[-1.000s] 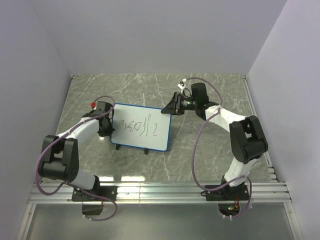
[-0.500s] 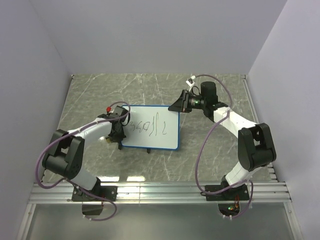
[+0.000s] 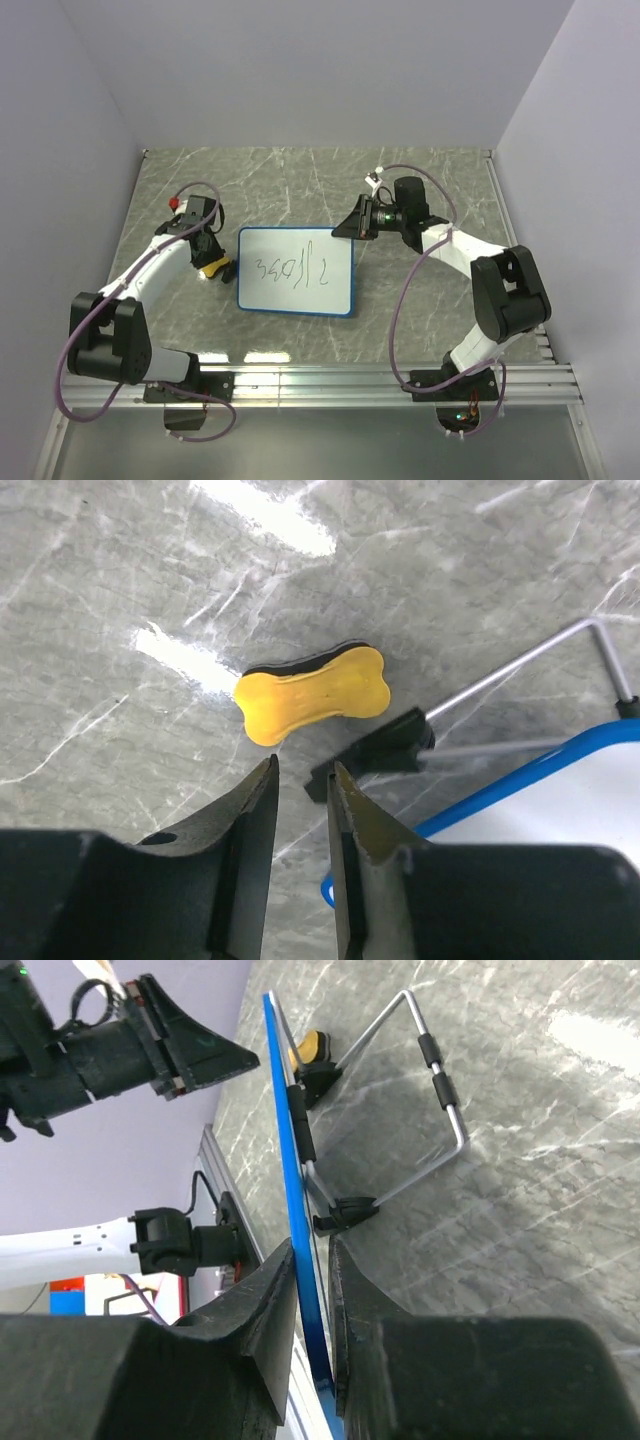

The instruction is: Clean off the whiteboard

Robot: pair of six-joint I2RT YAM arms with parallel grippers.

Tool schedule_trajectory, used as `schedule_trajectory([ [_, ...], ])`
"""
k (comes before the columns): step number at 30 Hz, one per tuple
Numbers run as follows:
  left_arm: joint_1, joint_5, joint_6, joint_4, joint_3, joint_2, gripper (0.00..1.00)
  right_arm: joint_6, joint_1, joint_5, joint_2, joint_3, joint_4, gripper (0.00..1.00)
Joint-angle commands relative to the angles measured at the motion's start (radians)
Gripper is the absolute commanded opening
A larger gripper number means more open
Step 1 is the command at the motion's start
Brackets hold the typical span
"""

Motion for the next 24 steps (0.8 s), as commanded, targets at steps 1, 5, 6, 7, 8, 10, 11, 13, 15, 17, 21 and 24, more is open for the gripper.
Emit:
schedule_trajectory([
  [1,0.002,0.034,0.022,0.024,-0.020,0.010,0.32,0.048,-0.004,0.053,0.002,-0.002,0.048,0.00],
  [5,0.002,0.066,0.056,0.065,-0.035,0.014,0.49,0.024,-0.005,0.065,-0.026,0.018,0.015,0.00],
  [6,0.002,0.067,0.065,0.067,-0.029,0.017,0.54,0.018,-0.007,0.065,-0.045,0.026,-0.005,0.00],
  [7,0.002,0.050,0.073,0.067,-0.025,0.017,0.59,0.010,-0.005,0.066,-0.058,0.032,-0.016,0.00],
  [8,0.003,0.041,0.092,0.070,-0.023,0.014,0.67,0.009,-0.007,0.068,-0.070,0.035,-0.024,0.00],
  [10,0.010,0.027,0.111,0.072,-0.014,0.015,0.71,0.013,-0.007,0.066,-0.116,0.047,-0.041,0.00],
  [11,0.016,0.024,0.126,0.082,-0.014,0.015,0.73,0.015,-0.008,0.066,-0.131,0.052,-0.047,0.00],
  [13,0.033,0.025,0.140,0.098,-0.012,0.018,0.73,0.019,-0.008,0.060,-0.176,0.075,-0.070,0.00],
  [15,0.052,0.027,0.157,0.116,-0.006,0.041,0.72,0.022,-0.008,0.060,-0.213,0.101,-0.094,0.00],
  [17,0.059,0.014,0.183,0.127,0.000,0.070,0.71,0.030,-0.008,0.062,-0.233,0.118,-0.113,0.00],
  [21,0.066,-0.004,0.224,0.164,0.018,0.135,0.69,0.047,-0.011,0.063,-0.288,0.168,-0.154,0.00],
  [24,0.068,0.025,0.237,0.182,0.023,0.193,0.66,0.045,-0.016,0.079,-0.326,0.202,-0.179,0.00],
])
